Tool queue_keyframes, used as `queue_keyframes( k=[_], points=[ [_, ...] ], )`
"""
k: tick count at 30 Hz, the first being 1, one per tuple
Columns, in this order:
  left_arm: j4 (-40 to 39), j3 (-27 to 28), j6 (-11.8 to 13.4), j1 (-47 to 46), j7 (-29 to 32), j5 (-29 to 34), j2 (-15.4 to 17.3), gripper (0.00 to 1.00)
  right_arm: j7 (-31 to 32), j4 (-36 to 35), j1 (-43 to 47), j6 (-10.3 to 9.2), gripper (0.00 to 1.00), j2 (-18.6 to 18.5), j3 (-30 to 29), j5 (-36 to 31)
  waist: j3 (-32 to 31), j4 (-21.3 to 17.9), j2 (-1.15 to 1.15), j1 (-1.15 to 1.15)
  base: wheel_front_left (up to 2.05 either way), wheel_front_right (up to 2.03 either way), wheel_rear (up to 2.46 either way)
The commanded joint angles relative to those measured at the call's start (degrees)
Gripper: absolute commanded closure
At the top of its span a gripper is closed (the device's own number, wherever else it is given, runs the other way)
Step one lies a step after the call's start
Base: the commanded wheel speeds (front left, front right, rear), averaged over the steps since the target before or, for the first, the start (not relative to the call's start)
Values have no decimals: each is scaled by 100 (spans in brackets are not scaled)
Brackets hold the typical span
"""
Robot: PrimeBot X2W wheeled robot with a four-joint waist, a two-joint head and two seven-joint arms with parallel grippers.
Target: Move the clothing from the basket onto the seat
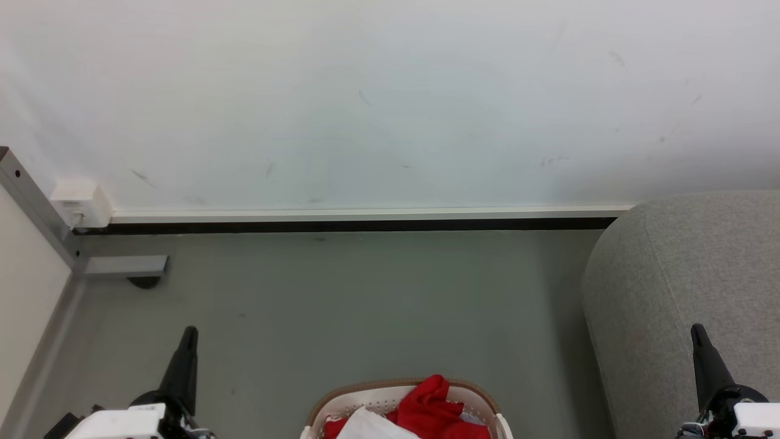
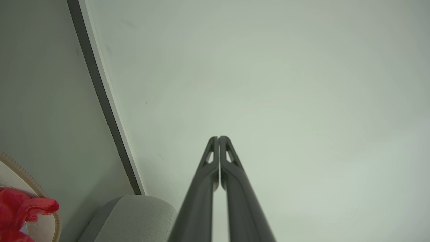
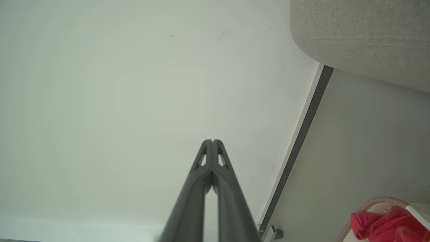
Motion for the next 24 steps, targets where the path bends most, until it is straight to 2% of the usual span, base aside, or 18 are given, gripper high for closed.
queue_keyframes(
  k=[1, 24],
  points=[
    [-16, 8, -9, -52, 17, -82, 12, 100, 16, -29, -68, -13, 100, -37, -21, 0, 0, 0, 0, 0, 0, 0, 0],
    [-16, 7, -9, -52, 17, -82, 12, 100, 16, -29, -68, -13, 100, -37, -21, 0, 0, 0, 0, 0, 0, 0, 0]
  ],
)
